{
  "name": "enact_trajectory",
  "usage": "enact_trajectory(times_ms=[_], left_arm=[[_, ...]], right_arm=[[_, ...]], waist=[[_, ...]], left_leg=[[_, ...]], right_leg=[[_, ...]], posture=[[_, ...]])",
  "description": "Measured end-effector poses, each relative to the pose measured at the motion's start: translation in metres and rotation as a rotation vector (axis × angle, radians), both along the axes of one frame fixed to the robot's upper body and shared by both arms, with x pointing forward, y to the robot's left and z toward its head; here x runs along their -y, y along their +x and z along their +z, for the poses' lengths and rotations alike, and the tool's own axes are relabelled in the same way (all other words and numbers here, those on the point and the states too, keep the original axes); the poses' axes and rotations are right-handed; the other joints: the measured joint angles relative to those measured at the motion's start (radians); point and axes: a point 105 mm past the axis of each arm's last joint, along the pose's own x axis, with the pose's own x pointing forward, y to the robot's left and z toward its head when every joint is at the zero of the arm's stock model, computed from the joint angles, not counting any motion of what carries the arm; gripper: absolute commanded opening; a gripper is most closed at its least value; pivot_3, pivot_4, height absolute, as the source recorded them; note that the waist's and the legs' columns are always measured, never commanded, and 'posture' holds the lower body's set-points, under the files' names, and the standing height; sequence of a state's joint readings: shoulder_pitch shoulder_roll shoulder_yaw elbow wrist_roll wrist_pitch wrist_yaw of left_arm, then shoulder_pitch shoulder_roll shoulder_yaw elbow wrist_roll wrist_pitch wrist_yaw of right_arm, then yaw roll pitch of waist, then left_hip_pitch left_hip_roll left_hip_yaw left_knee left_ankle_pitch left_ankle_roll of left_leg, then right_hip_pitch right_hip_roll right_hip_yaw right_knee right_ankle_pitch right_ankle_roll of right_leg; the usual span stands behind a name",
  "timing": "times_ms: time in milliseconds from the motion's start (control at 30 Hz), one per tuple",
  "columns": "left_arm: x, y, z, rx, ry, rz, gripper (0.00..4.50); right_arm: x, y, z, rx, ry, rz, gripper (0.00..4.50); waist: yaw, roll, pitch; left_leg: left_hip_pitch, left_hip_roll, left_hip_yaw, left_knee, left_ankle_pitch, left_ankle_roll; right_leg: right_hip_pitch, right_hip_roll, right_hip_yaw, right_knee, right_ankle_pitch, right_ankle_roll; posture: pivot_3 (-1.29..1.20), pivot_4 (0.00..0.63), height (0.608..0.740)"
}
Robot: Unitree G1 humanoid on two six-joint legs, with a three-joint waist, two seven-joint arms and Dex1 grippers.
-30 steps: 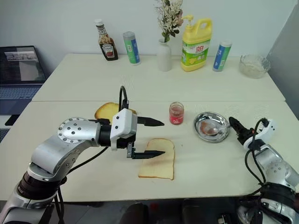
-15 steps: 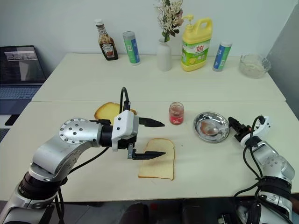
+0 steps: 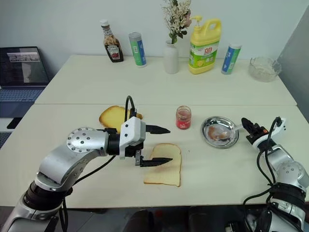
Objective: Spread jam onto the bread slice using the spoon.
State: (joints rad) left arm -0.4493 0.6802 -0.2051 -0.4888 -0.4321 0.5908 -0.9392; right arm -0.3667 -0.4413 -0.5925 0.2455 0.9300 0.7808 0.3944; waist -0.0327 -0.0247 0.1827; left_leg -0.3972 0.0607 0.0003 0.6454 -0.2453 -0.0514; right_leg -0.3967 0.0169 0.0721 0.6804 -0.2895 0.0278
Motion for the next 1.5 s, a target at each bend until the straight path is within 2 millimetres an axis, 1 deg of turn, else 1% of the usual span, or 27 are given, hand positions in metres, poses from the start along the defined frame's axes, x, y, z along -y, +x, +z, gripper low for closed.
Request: enact_trajectory(times_ms=[33, 100, 233, 333, 400, 500, 600, 667, 733, 800, 967, 1067, 1200, 1367, 1500], left_arm=[[-0.005, 0.004, 0.0, -0.005, -0.008, 0.04, 4.5], [-0.02, 0.016, 0.0, -0.017, -0.018, 0.144, 4.5], [-0.044, 0.031, -0.006, -0.037, 0.007, 0.289, 4.5], [-0.051, 0.037, -0.011, -0.057, 0.012, 0.338, 4.5], [-0.051, 0.039, -0.011, -0.058, 0.009, 0.341, 4.5], [-0.047, 0.04, -0.004, -0.027, -0.011, 0.325, 4.5], [-0.046, 0.04, 0.001, 0.014, -0.026, 0.309, 4.5], [-0.046, 0.039, 0.003, 0.031, -0.034, 0.303, 4.5], [-0.049, 0.038, 0.002, 0.036, -0.041, 0.305, 4.5], [-0.051, 0.037, 0.001, 0.029, -0.045, 0.306, 4.5], [-0.054, 0.027, 0.011, 0.033, -0.101, 0.28, 4.5], [-0.054, 0.02, 0.015, 0.027, -0.115, 0.253, 4.5], [-0.055, 0.017, 0.016, 0.025, -0.099, 0.244, 4.5], [-0.055, 0.017, 0.017, 0.029, -0.098, 0.25, 4.5], [-0.055, 0.018, 0.017, 0.031, -0.098, 0.256, 4.5]], right_arm=[[-0.002, -0.002, 0.005, 0.011, -0.013, 0.008, 0.04], [-0.009, -0.009, 0.026, 0.071, -0.069, 0.036, 0.04], [-0.026, -0.017, 0.086, 0.243, -0.176, 0.063, 0.04], [-0.048, -0.016, 0.124, 0.357, -0.254, 0.103, 0.04], [-0.069, -0.012, 0.14, 0.414, -0.311, 0.146, 0.04], [-0.102, -0.001, 0.151, 0.457, -0.423, 0.209, 0.04], [-0.13, 0.012, 0.155, 0.487, -0.498, 0.267, 0.04], [-0.141, 0.017, 0.158, 0.507, -0.505, 0.286, 0.04], [-0.149, 0.022, 0.156, 0.511, -0.52, 0.306, 0.04], [-0.157, 0.026, 0.152, 0.507, -0.541, 0.327, 0.04], [-0.18, 0.033, 0.129, 0.513, -0.667, 0.407, 0.04], [-0.185, 0.036, 0.121, 0.532, -0.736, 0.426, 0.04], [-0.187, 0.04, 0.111, 0.551, -0.819, 0.438, 0.04], [-0.194, 0.042, 0.098, 0.592, -0.942, 0.472, 0.04], [-0.195, 0.043, 0.095, 0.625, -1.004, 0.48, 0.04]], waist=[[0.0, 0.0, 0.0], [-0.001, 0.001, 0.0], [-0.007, 0.001, 0.0], [-0.007, 0.001, 0.0], [-0.007, 0.001, 0.0], [-0.004, 0.001, 0.0], [-0.002, 0.001, 0.0], [0.0, 0.001, 0.0], [0.001, 0.001, 0.0], [0.002, 0.001, 0.0], [0.001, 0.001, 0.0], [0.002, 0.001, 0.0], [0.001, 0.001, 0.0], [0.001, 0.001, 0.0], [0.001, 0.001, 0.0]], left_leg=[[-0.001, 0.0, 0.0, 0.0, 0.0, 0.0], [-0.003, 0.0, 0.0, 0.0, 0.0, 0.0], [-0.004, 0.001, 0.001, 0.0, 0.0, 0.0], [-0.004, 0.001, 0.001, 0.0, 0.0, 0.0], [-0.004, 0.001, 0.001, 0.0, 0.0, 0.0], [-0.005, 0.001, 0.001, 0.0, 0.0, 0.0], [-0.005, 0.001, 0.002, 0.0, 0.0, 0.0], [-0.005, 0.001, 0.001, 0.0, 0.0, 0.0], [-0.006, 0.001, 0.001, -0.001, 0.0, 0.0], [-0.007, 0.001, 0.001, 0.0, 0.0, 0.0], [-0.007, 0.001, 0.001, 0.0, 0.0, 0.0], [-0.007, 0.001, 0.001, 0.0, 0.0, 0.0], [-0.006, 0.001, 0.001, 0.0, 0.0, 0.0], [-0.006, 0.001, 0.001, 0.0, 0.0, 0.0], [-0.006, 0.001, 0.001, 0.0, 0.0, 0.0]], right_leg=[[-0.001, 0.0, 0.0, 0.0, 0.0, 0.0], [-0.005, 0.0, 0.0, 0.002, 0.0, 0.0], [-0.007, 0.001, 0.001, 0.002, -0.001, 0.001], [-0.007, 0.001, 0.001, 0.002, -0.001, 0.001], [-0.007, 0.001, 0.001, 0.002, 0.0, 0.001], [-0.008, 0.001, 0.0, 0.002, 0.0, -0.001], [-0.008, 0.0, 0.001, 0.002, 0.001, -0.001], [-0.008, 0.0, 0.0, 0.002, 0.001, -0.001], [-0.008, 0.0, 0.0, 0.002, 0.001, -0.001], [-0.009, 0.0, -0.001, 0.002, 0.001, -0.001], [-0.009, 0.0, -0.001, 0.002, 0.001, -0.001], [-0.009, 0.0, -0.001, 0.002, 0.001, -0.001], [-0.009, 0.0, -0.001, 0.002, 0.001, -0.001], [-0.009, 0.0, -0.001, 0.002, 0.001, -0.001], [-0.009, 0.0, -0.001, 0.002, 0.001, -0.001]], posture=[[0.0, 0.15, 0.74], [0.0, 0.15, 0.74], [0.0, 0.15, 0.74], [0.0, 0.15, 0.74], [0.0, 0.15, 0.74], [0.0, 0.15, 0.74], [0.0, 0.15, 0.74], [0.0, 0.15, 0.74], [0.0, 0.15, 0.74], [0.0, 0.15, 0.74], [0.0, 0.15, 0.74], [0.0, 0.15, 0.74], [0.0, 0.15, 0.74], [0.0, 0.15, 0.74], [0.0, 0.15, 0.74]])
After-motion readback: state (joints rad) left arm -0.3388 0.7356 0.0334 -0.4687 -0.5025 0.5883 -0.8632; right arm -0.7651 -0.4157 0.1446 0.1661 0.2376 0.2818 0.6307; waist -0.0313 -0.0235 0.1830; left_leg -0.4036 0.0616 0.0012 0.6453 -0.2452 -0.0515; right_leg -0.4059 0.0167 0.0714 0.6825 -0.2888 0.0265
